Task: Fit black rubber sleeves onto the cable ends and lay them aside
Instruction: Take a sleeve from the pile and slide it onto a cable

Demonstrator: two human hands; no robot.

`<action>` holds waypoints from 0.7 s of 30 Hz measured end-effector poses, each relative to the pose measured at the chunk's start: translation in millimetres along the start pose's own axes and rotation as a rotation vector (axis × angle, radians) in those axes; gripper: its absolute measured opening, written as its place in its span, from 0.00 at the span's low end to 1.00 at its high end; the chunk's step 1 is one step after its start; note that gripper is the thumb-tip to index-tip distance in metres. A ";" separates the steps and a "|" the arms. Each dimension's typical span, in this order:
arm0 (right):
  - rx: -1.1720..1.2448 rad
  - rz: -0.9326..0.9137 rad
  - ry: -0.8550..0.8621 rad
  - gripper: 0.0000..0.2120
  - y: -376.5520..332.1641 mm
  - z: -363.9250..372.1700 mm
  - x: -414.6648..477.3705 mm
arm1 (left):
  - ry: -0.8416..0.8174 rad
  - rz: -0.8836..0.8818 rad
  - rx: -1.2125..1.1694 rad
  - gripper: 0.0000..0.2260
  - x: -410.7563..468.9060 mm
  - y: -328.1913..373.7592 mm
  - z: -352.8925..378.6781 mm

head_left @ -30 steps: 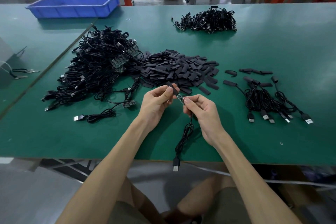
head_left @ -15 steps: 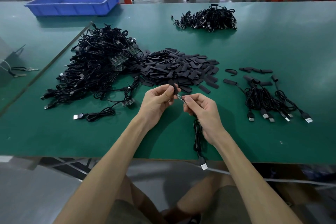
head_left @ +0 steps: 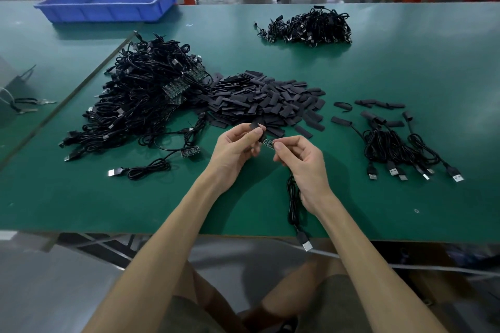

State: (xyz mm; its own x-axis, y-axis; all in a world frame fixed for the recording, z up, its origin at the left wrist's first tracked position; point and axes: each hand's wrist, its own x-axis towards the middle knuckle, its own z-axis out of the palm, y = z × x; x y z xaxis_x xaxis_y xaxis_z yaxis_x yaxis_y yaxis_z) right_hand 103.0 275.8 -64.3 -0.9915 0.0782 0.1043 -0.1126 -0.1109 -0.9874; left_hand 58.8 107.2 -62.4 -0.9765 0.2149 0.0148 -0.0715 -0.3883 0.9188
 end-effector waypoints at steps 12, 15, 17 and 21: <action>0.034 0.015 0.039 0.01 -2.1 0.5 0.6 | -0.067 0.041 0.063 0.10 -1.0 -2.6 -2.2; 0.044 0.021 0.031 0.01 -3.5 -0.1 0.1 | -0.027 0.065 0.088 0.11 -0.9 -3.2 -1.0; 0.048 0.024 0.032 0.01 -4.0 -0.5 -0.6 | -0.015 0.084 0.105 0.12 -1.0 -4.0 -0.3; 0.052 0.029 0.026 0.02 -4.1 -1.2 -1.4 | 0.001 0.119 0.140 0.10 -1.9 -5.0 1.1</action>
State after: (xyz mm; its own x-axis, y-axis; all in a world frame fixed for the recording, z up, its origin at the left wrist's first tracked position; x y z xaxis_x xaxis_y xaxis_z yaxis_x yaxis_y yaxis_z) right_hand 105.0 277.4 -60.5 -0.9924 0.1000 0.0715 -0.0875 -0.1650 -0.9824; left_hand 61.2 109.7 -66.5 -0.9765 0.1741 0.1269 0.0739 -0.2828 0.9563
